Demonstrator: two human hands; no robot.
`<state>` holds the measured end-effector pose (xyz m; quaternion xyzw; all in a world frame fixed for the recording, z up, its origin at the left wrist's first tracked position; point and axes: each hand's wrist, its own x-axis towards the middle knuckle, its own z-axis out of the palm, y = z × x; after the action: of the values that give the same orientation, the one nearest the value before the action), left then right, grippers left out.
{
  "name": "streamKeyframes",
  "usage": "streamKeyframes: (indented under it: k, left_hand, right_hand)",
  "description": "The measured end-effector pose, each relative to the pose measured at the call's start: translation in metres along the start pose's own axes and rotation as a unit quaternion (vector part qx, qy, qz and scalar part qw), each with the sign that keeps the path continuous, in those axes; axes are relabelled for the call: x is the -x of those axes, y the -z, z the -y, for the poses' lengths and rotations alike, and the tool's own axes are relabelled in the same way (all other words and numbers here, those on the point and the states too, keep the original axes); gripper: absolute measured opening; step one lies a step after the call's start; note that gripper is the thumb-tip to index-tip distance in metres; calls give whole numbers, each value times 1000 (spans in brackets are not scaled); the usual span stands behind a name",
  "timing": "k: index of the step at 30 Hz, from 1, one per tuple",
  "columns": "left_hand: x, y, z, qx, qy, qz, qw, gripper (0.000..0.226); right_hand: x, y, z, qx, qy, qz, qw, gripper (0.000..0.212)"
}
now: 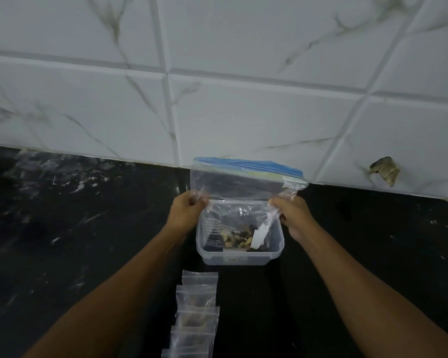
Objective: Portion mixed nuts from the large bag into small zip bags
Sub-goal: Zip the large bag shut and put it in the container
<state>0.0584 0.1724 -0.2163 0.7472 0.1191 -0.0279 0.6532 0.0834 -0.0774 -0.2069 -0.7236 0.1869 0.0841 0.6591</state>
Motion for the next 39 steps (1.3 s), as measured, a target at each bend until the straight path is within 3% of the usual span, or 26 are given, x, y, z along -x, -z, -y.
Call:
streamKeyframes:
  k: [3,7,9,11,13,16,18,21,24,26,30,33,36,39]
  left_hand:
    - [-2,-2,-2,81,54,-5,995,11]
    - [1,-5,-4,100,10,-28,995,29]
    - [5,-9,-5,100,-29,-45,994,26]
    - [7,-10,-2,114,-38,-65,991,24]
    - [5,-9,-3,137,-21,-87,986,26]
    - [2,-3,-2,155,11,-115,981,19]
    - [3,5,-1,151,19,-109,982,9]
    - [3,14,0,84,-22,-69,994,29]
    - [3,20,-4,-36,-63,-30,997,22]
    - [2,26,-6,-108,-73,-4,992,18]
    - [0,40,-7,-219,-87,66,970,16]
    - [0,44,-10,-257,-97,98,956,18]
    - [-2,42,-12,-285,-115,84,948,9]
    - [-7,37,-11,-318,-147,61,935,17]
  right_hand:
    - [0,-4,5,-67,-75,-17,995,22]
    - [6,1,4,-132,-14,38,990,17]
    - [7,1,5,-142,12,54,988,12]
    - [8,-1,7,-117,12,46,992,24]
    - [9,-1,10,-100,8,14,995,30]
    - [6,5,12,-104,10,-18,994,8]
    - [4,7,14,-92,11,-23,995,18]
    - [5,8,19,-82,9,-25,996,50]
    - [5,7,24,15,47,-26,998,71]
    - [2,7,26,98,82,-15,992,65]
    - [-1,9,30,243,131,8,961,30]
    - [3,15,39,302,121,78,942,34]
    - [0,23,39,385,95,131,908,44]
    - [-3,25,30,407,109,123,898,36]
